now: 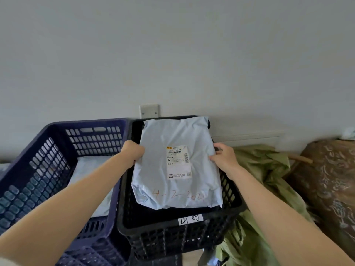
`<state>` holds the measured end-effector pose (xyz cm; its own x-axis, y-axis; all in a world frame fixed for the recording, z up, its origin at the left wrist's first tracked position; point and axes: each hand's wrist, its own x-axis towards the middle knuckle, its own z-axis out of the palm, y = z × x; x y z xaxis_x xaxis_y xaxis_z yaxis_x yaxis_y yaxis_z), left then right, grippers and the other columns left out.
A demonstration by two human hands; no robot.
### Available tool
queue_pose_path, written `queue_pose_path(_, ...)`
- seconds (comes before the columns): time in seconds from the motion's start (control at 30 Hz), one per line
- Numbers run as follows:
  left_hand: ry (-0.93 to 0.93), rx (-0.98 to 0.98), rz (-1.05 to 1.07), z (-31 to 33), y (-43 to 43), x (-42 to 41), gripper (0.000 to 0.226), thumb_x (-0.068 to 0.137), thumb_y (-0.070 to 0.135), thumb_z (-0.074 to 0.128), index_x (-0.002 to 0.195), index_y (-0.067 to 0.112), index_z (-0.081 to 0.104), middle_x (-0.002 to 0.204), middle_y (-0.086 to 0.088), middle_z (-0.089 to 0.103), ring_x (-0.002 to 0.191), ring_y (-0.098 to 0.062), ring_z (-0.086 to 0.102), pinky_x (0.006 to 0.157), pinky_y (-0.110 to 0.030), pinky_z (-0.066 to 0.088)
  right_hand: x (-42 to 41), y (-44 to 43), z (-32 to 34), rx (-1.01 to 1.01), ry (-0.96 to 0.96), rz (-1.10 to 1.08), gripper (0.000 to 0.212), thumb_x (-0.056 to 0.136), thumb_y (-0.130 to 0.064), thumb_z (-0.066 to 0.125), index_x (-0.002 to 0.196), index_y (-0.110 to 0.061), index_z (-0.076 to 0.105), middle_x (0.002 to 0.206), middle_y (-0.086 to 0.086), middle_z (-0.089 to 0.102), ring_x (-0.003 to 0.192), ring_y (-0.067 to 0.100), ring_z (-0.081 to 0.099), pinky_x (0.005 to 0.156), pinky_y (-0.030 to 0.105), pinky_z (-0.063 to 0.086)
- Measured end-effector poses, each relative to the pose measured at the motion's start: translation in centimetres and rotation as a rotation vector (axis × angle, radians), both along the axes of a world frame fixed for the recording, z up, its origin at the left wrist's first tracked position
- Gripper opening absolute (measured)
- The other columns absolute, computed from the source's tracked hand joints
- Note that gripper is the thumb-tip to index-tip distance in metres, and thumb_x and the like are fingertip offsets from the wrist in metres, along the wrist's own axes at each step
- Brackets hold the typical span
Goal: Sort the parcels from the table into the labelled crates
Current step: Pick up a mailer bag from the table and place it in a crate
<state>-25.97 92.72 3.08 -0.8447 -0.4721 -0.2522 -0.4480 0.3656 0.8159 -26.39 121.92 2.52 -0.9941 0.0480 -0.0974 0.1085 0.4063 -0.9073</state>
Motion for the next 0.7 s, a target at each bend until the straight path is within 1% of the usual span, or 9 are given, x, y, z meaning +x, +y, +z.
queue_pose_path(0.1, -0.061, -0.046, -0.019, -1.7, 0.1, -1.0, 0.006, 0.084, -0.004, 0.047, 0.081, 0.0, 0.046, 0.078, -0.014, 0.042, 0.076, -0.025, 0.045, 0.064, -0.033, 0.036, -1.6, -0.9, -1.0, 0.118, 0.0, 0.046, 0.046, 0.083, 0.004, 0.059, 0.127, -0.01, 0.054, 0.099, 0.006, 0.061, 0.088, 0.02, 0.059, 0.067, 0.026, 0.047)
queue_pose_path(0.17, -0.103, -0.094, -0.045, -3.0, 0.1, -2.0, 0.014, 0.087, -0.002, 0.047, 0.074, 0.001, 0.044, 0.073, -0.01, 0.041, 0.066, -0.022, 0.043, 0.058, -0.029, 0.033, -3.1, -1.7, -1.9, 0.217, 0.004, 0.094, 0.045, 0.085, 0.001, 0.058, 0.127, -0.01, 0.053, 0.103, 0.007, 0.061, 0.094, 0.025, 0.06, 0.073, 0.03, 0.048)
queue_pose_path(0.3, -0.165, -0.066, -0.042, -5.4, 0.7, -4.1, 0.004, 0.088, 0.001, 0.051, 0.085, 0.002, 0.048, 0.073, -0.007, 0.046, 0.066, -0.02, 0.046, 0.063, -0.031, 0.038, -5.4, -3.6, -4.5, 0.339, -0.033, 0.12, 0.037, 0.089, -0.004, 0.053, 0.125, -0.01, 0.051, 0.112, 0.01, 0.062, 0.098, 0.027, 0.059, 0.083, 0.038, 0.051)
queue_pose_path(0.37, -0.208, -0.066, -0.038, -6.9, 1.1, -5.0, 0.009, 0.089, 0.002, 0.051, 0.08, 0.001, 0.047, 0.077, -0.008, 0.048, 0.066, -0.02, 0.047, 0.063, -0.031, 0.039, -6.2, -4.3, -6.1, 0.38, -0.066, 0.117, 0.035, 0.089, -0.004, 0.052, 0.123, -0.011, 0.05, 0.113, 0.01, 0.061, 0.095, 0.025, 0.058, 0.08, 0.037, 0.051)
queue_pose_path(0.43, -0.253, -0.099, -0.057, -8.2, 1.1, -5.8, 0.006, 0.091, 0.003, 0.05, 0.087, -0.001, 0.053, 0.093, -0.014, 0.055, 0.081, -0.026, 0.055, 0.07, -0.033, 0.045, -7.0, -4.7, -7.6, 0.385, -0.112, 0.111, 0.034, 0.089, -0.003, 0.052, 0.122, -0.01, 0.049, 0.114, 0.011, 0.061, 0.097, 0.027, 0.059, 0.083, 0.039, 0.053)
queue_pose_path(0.5, -0.315, -0.119, -0.041, -9.4, 0.9, -6.8, 0.026, 0.093, 0.005, 0.047, 0.115, -0.007, 0.054, 0.117, -0.022, 0.056, 0.108, -0.034, 0.057, 0.087, -0.035, 0.047, -7.9, -5.0, -8.9, 0.426, -0.161, 0.105, 0.033, 0.09, -0.004, 0.05, 0.122, -0.011, 0.048, 0.115, 0.013, 0.06, 0.101, 0.031, 0.059, 0.086, 0.042, 0.053)
queue_pose_path(0.53, -0.349, -0.115, -0.027, -10.1, 0.9, -7.2, 0.032, 0.094, 0.005, 0.046, 0.123, -0.008, 0.051, 0.124, -0.023, 0.055, 0.114, -0.034, 0.055, 0.089, -0.034, 0.046, -8.3, -5.1, -9.5, 0.462, -0.178, 0.104, 0.034, 0.091, -0.004, 0.048, 0.124, -0.011, 0.046, 0.115, 0.013, 0.059, 0.101, 0.032, 0.059, 0.086, 0.041, 0.052)
queue_pose_path(0.63, -0.407, -0.107, 0.004, -11.9, 1.3, -7.8, 0.04, 0.093, 0.005, 0.047, 0.131, -0.008, 0.046, 0.131, -0.022, 0.052, 0.12, -0.036, 0.052, 0.1, -0.036, 0.045, -9.2, -5.7, -10.9, 0.535, -0.233, 0.113, 0.04, 0.091, -0.002, 0.046, 0.13, -0.009, 0.039, 0.12, 0.016, 0.056, 0.104, 0.034, 0.057, 0.079, 0.035, 0.047)
queue_pose_path(0.7, -0.437, -0.124, 0.017, -13.0, 1.7, -8.2, 0.044, 0.092, 0.007, 0.05, 0.133, -0.006, 0.043, 0.133, -0.023, 0.05, 0.121, -0.038, 0.051, 0.102, -0.042, 0.044, -9.8, -6.1, -11.8, 0.551, -0.267, 0.128, 0.044, 0.09, -0.002, 0.047, 0.133, -0.007, 0.034, 0.122, 0.017, 0.054, 0.106, 0.034, 0.056, 0.082, 0.037, 0.047)
